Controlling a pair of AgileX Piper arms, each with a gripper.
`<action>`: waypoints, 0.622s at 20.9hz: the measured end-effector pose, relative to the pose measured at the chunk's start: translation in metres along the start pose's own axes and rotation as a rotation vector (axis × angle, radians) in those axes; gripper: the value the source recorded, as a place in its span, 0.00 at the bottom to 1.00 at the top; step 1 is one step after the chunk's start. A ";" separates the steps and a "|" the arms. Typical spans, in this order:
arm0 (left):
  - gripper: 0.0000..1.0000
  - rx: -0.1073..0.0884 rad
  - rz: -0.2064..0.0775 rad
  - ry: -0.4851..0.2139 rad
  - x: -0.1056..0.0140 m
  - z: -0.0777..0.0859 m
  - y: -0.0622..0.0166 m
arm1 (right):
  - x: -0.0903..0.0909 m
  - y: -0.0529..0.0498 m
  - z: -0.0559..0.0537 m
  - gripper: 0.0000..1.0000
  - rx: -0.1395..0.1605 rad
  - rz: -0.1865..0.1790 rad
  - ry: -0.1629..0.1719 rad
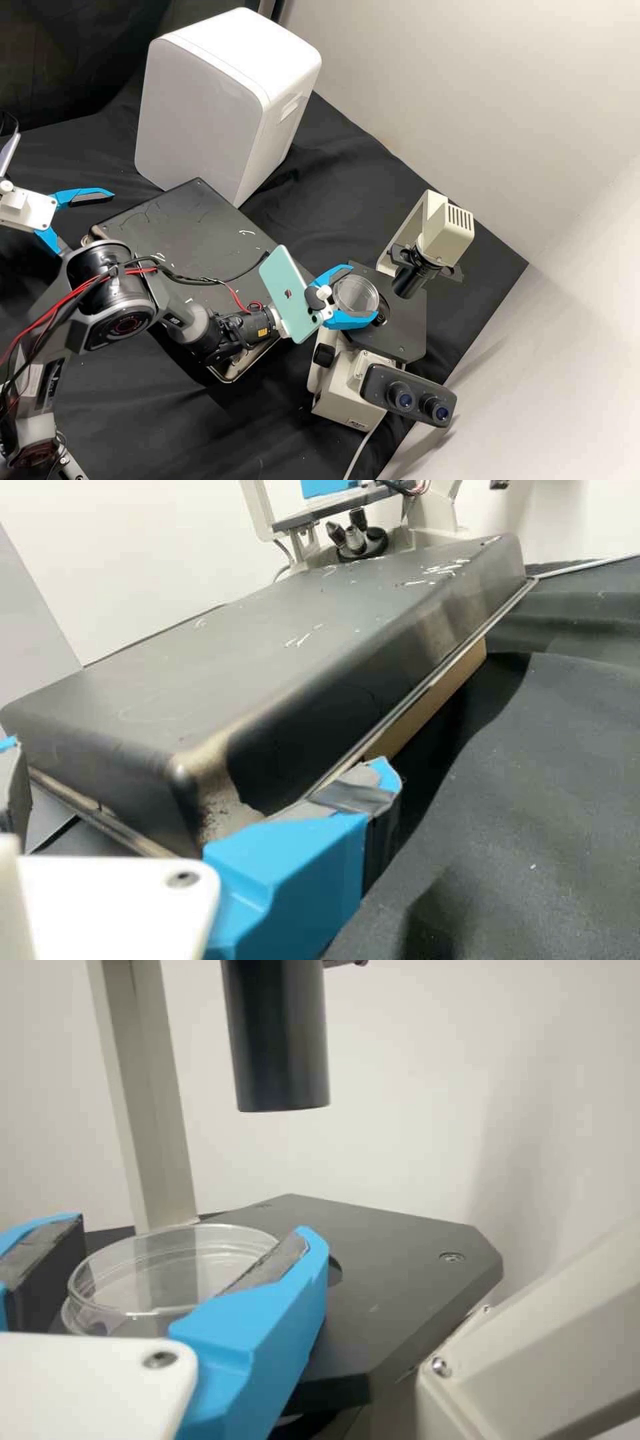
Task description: Place the petri dish on the bench
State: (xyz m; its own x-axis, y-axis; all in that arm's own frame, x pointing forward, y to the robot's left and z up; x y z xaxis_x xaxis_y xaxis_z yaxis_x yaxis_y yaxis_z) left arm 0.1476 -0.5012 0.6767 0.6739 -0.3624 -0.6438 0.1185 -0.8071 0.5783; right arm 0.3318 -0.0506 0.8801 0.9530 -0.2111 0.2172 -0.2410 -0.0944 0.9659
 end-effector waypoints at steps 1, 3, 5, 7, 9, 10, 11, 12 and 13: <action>1.00 0.000 0.000 0.000 0.000 0.000 0.0000 | -0.002 0.000 0.000 0.00 0.004 -0.005 0.002; 1.00 0.000 0.000 0.000 0.000 0.000 0.0000 | -0.005 0.000 -0.002 0.00 0.009 -0.008 0.012; 1.00 0.000 0.000 0.000 0.000 0.000 0.0000 | -0.006 0.000 -0.002 0.00 0.018 -0.007 0.015; 1.00 0.000 0.000 0.000 0.000 0.000 0.0000 | -0.008 -0.002 -0.002 0.00 0.026 -0.008 0.020; 1.00 0.000 0.000 0.000 0.000 0.000 0.0000 | -0.010 -0.004 -0.002 0.00 0.032 -0.012 0.022; 1.00 0.000 0.000 0.000 0.000 0.000 0.0000 | -0.011 -0.004 -0.002 0.00 0.037 -0.016 0.021; 1.00 0.000 0.000 0.000 0.000 0.000 0.0000 | -0.013 -0.004 -0.004 0.00 0.040 -0.016 0.025; 1.00 0.000 0.000 0.000 0.000 0.000 0.0000 | -0.015 -0.005 -0.006 0.00 0.038 -0.022 0.032; 1.00 0.000 0.000 0.000 0.000 0.000 0.0000 | -0.018 -0.006 -0.007 0.00 0.047 -0.028 0.037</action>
State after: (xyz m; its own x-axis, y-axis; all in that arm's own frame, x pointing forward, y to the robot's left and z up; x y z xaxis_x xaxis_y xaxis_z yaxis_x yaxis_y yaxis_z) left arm 0.1476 -0.5012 0.6767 0.6739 -0.3624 -0.6438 0.1185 -0.8071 0.5783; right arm 0.3175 -0.0392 0.8716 0.9653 -0.1722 0.1962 -0.2220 -0.1460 0.9641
